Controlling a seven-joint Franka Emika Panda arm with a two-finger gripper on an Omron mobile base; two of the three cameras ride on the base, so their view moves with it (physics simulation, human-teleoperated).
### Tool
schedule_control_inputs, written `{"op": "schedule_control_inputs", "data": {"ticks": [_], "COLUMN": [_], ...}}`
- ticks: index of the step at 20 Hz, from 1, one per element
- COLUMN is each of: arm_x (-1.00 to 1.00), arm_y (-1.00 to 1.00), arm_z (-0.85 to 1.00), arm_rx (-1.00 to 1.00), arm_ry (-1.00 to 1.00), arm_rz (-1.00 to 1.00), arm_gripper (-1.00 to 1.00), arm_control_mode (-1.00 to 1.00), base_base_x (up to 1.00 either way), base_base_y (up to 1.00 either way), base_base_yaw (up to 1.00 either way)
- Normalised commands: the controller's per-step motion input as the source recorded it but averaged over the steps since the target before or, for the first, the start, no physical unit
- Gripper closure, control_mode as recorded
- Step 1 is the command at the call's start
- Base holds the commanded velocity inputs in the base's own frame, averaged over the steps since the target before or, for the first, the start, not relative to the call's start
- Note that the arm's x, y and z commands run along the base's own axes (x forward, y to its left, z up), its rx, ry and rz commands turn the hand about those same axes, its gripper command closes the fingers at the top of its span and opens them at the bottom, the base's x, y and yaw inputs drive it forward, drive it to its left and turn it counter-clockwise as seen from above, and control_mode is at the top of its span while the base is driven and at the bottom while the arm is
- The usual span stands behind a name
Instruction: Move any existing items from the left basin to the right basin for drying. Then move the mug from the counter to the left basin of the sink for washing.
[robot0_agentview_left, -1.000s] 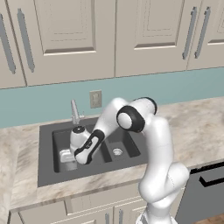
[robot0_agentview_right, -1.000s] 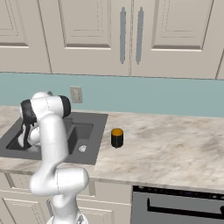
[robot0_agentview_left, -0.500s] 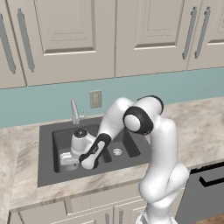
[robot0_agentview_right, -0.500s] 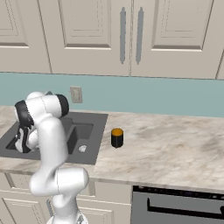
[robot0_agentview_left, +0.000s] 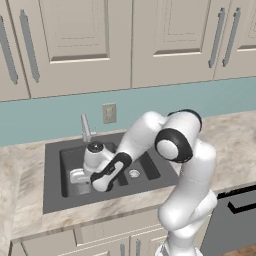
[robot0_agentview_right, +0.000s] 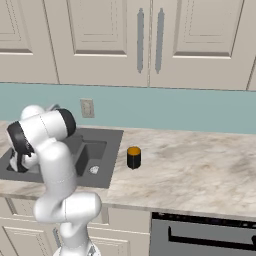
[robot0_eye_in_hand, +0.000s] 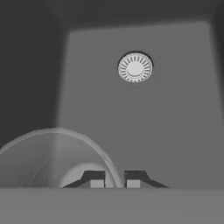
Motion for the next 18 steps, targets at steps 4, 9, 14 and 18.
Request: {"op": "schedule_control_inputs", "data": {"ticks": [4,9,14,18], "arm_x": [-0.04,-0.02,-0.07,-0.10], "arm_y": [-0.11,-0.09,-0.11,-0.20], "arm_z": [0.60,0.56,0.44,0.30], "arm_rx": [0.00,0.00,0.00,0.00], "arm_ry": [-0.01,0.00,0.00,0.00], "arm_rz": [0.00,0.00,0.00,0.00], "arm_gripper": [1.00,1.00,1.00,1.00], "arm_control_mode": [-1.00,-1.00,-1.00,-1.00], "base_base_x": [0.00,0.00,0.00,0.00], "base_base_y": [0.00,0.00,0.00,0.00], "base_base_yaw": [0.00,0.00,0.00,0.00]}}
